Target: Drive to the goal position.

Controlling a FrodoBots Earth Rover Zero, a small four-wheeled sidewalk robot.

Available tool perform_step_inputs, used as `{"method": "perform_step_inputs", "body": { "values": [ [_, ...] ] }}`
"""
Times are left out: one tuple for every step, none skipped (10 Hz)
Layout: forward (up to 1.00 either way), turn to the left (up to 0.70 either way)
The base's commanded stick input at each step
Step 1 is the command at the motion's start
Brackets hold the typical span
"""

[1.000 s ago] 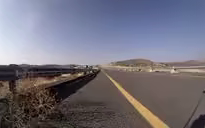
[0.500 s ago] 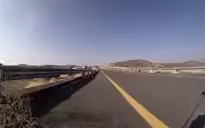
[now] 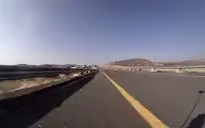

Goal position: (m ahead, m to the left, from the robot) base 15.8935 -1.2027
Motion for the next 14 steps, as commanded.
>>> {"method": "perform_step_inputs", "body": {
  "values": [
    [0.85,0.00],
    [0.85,0.00],
    [0.85,0.00],
    [0.85,0.00],
    [0.85,0.00],
    [0.85,0.00],
    [0.85,0.00],
    [0.85,0.00],
    [0.85,0.00],
    [0.85,0.00],
    [0.85,0.00],
    [0.85,0.00],
    [0.85,0.00],
    [0.85,0.00]
  ]
}}
